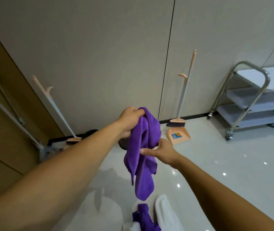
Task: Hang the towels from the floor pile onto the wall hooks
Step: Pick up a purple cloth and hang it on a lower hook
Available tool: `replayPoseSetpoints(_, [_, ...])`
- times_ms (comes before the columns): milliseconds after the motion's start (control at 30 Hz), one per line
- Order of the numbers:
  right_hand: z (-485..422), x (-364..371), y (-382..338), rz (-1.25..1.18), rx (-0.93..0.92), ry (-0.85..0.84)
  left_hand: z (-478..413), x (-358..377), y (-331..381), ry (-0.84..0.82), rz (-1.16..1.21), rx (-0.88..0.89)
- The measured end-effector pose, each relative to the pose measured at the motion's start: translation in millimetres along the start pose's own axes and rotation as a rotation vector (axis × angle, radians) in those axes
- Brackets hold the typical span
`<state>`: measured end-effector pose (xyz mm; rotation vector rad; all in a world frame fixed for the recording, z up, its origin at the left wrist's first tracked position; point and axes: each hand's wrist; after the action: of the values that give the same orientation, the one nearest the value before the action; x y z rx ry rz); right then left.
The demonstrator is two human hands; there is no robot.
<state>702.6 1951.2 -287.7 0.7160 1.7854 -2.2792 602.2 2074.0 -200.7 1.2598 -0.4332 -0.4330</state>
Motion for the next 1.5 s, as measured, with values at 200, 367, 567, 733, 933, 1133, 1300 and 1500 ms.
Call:
replayPoseSetpoints(200, [0,14,-76,0.052,-0.057,0.115,36,-39,69,-0.056,0.342,-0.069])
replayPoseSetpoints(367, [0,13,-132,-0.19,-0.012,0.314,62,-86,83,-0.098,0.289,0.043])
replayPoseSetpoints(567, [11,19,-192,-0.416,-0.079,0.249,88,-132,42,-0.31,-0.377,0.016])
replayPoseSetpoints(733, [17,20,-220,-0.552,-0.172,0.139,100,-131,38,-0.347,-0.201,0.077])
replayPoseSetpoints(933, [20,31,-209,-0.37,-0.071,0.203,105,-132,59,-0.191,0.03,0.155])
replayPoseSetpoints(1133, [26,44,-183,-0.192,-0.169,0.188,101,-136,77,0.043,0.19,0.103])
replayPoseSetpoints(1300, [19,43,-175,0.108,-0.278,0.031,99,-127,83,0.174,0.319,0.115])
replayPoseSetpoints(1500, [-3,23,-184,-0.167,-0.188,0.202,111,-134,83,0.059,0.295,0.106])
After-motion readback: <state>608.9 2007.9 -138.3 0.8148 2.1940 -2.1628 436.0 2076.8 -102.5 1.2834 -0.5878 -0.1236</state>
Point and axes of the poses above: each hand's wrist, its own z-axis away from the middle knuckle, its own x-axis out of the palm, y = z × x, and after that the axes turned 9 degrees about z, right-handed
